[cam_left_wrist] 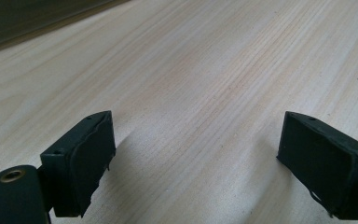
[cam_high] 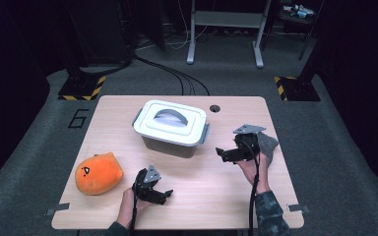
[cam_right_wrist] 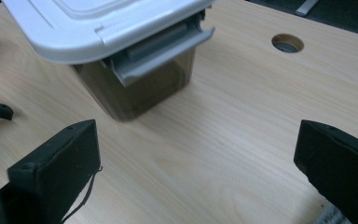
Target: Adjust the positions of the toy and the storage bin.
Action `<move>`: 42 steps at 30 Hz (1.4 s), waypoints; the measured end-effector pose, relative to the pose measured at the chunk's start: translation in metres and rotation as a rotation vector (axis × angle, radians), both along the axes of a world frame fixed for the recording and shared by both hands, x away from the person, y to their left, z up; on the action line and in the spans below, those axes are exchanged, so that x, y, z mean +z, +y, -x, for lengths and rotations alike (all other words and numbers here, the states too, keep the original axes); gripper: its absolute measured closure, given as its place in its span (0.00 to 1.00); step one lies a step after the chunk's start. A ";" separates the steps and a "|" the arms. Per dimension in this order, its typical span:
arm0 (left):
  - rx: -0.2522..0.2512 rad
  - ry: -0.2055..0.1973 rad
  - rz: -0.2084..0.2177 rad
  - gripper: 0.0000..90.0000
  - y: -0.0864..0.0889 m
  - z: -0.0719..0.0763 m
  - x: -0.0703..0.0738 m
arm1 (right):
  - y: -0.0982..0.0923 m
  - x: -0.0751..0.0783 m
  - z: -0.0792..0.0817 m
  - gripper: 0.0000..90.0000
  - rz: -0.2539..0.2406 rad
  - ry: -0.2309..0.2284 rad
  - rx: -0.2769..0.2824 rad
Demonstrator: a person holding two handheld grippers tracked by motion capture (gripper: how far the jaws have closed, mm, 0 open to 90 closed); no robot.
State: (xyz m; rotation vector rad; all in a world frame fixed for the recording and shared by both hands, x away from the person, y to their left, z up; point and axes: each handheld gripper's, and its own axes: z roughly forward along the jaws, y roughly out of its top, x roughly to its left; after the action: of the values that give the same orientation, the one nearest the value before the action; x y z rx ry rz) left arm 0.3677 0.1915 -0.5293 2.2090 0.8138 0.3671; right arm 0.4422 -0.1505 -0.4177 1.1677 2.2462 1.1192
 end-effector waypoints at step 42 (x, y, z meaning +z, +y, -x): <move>0.015 -0.003 0.007 0.12 -0.001 0.003 -0.001 | 0.112 0.026 -0.082 0.38 0.055 -0.009 0.204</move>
State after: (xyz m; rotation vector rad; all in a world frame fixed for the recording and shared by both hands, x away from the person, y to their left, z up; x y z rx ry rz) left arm 0.3652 0.1908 -0.5302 2.1963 0.8290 0.3745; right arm 0.5241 -0.0384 -0.3919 0.9262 2.4164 1.1257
